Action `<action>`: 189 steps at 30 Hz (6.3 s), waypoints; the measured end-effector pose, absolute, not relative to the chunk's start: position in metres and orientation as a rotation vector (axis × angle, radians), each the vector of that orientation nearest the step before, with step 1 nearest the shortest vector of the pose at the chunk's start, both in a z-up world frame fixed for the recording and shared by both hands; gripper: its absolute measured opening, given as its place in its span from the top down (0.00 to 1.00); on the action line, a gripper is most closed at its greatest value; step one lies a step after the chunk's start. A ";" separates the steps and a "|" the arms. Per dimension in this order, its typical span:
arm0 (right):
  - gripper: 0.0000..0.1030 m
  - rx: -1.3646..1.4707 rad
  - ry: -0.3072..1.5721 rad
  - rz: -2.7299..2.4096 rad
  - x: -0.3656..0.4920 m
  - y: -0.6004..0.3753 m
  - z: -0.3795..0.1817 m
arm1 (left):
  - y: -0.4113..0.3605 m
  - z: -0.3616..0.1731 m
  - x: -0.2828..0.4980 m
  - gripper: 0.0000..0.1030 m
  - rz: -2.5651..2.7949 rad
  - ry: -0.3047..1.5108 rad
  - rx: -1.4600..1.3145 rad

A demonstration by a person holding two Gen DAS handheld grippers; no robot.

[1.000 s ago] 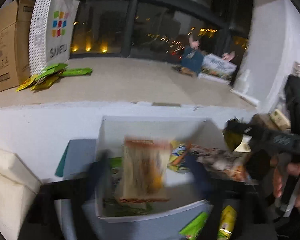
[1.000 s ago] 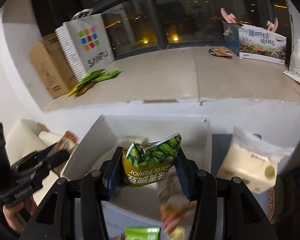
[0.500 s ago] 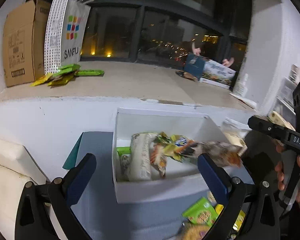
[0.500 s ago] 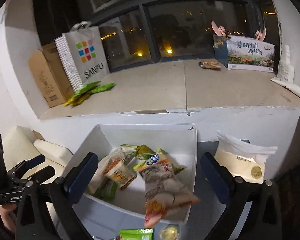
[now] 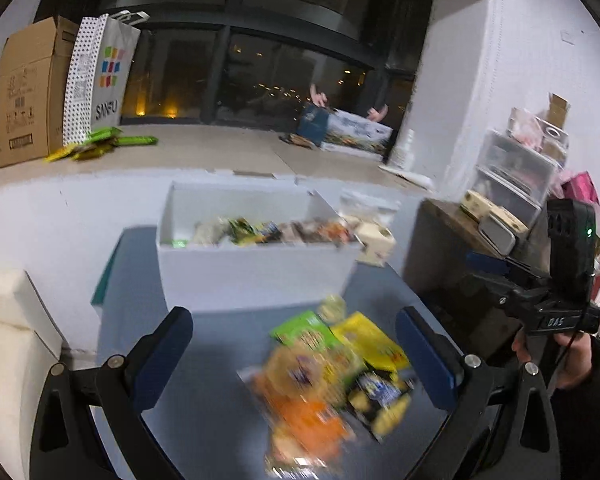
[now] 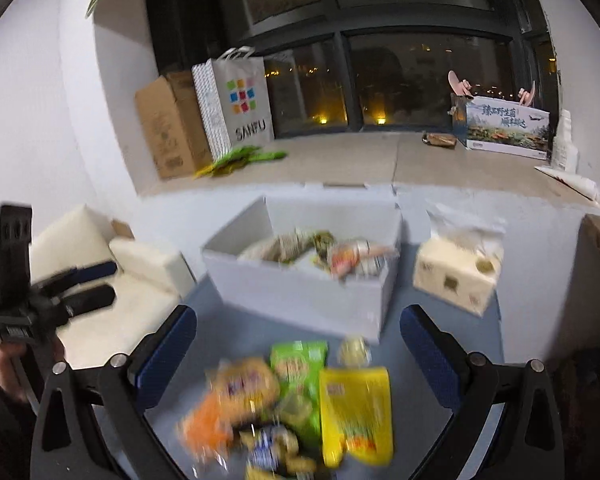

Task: Organize snacks
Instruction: 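Drop both packs into the white box and open both tools, then grasp black potato-stick bag with right tool while left tool grasps round bread pack, then carry both packs over the white box and open both tools, then grasp yellow bag with right tool while left tool grasps orange bread pack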

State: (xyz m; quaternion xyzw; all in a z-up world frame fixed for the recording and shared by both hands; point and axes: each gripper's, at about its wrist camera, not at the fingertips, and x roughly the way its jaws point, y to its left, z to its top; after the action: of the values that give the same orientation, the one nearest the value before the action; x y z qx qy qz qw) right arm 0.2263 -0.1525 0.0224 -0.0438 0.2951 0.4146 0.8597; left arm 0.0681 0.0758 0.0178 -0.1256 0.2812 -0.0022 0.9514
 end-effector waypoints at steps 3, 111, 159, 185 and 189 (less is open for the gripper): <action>0.00 -0.115 0.631 0.842 0.203 -0.177 0.007 | 0.057 0.012 0.052 0.00 -0.027 0.577 -0.255; 0.50 -0.076 0.754 0.752 0.371 -0.038 0.018 | 0.174 0.002 0.301 0.21 0.117 0.717 -0.284; 0.00 -0.147 0.582 0.776 0.135 -0.229 -0.024 | 0.001 -0.004 0.011 0.00 0.026 0.557 -0.165; 0.00 -0.304 0.868 0.682 0.248 -0.166 -0.115 | 0.001 -0.010 0.011 0.00 0.031 0.596 -0.147; 0.00 -0.338 0.903 0.659 0.262 -0.156 -0.135 | -0.001 -0.012 0.012 0.00 0.032 0.607 -0.143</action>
State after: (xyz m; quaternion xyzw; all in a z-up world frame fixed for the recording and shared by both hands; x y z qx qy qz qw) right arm 0.2617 -0.1556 -0.1350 -0.1595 0.4263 0.3111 0.8343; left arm 0.0119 -0.0006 -0.0122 -0.0706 0.2987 0.0155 0.9516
